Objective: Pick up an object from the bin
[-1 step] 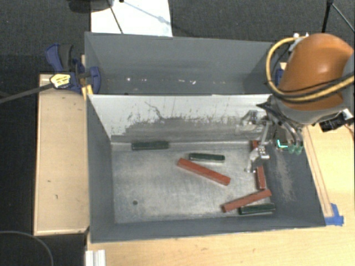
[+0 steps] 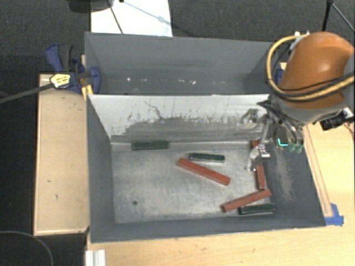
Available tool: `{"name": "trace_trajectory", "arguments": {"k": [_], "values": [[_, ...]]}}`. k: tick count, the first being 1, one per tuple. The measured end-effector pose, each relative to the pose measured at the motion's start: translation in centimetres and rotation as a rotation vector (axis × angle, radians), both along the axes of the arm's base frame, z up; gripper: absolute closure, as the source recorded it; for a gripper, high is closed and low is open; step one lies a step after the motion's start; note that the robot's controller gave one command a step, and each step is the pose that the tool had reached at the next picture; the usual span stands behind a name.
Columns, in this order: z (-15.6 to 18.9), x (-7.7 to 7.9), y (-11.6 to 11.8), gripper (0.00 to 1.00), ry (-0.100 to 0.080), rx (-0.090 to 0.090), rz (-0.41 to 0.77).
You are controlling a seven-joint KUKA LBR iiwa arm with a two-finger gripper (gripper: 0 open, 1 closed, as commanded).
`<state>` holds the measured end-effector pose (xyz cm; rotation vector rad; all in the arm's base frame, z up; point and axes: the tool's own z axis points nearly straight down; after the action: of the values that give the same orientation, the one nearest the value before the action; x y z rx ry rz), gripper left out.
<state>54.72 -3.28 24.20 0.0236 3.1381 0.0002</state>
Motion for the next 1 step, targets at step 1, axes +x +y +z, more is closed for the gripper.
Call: {"name": "trace_trajectory", "arguments": {"k": [1], "values": [[-4.20, 0.46, 3.28, 0.00, -0.008, -0.001, 0.024]]}}
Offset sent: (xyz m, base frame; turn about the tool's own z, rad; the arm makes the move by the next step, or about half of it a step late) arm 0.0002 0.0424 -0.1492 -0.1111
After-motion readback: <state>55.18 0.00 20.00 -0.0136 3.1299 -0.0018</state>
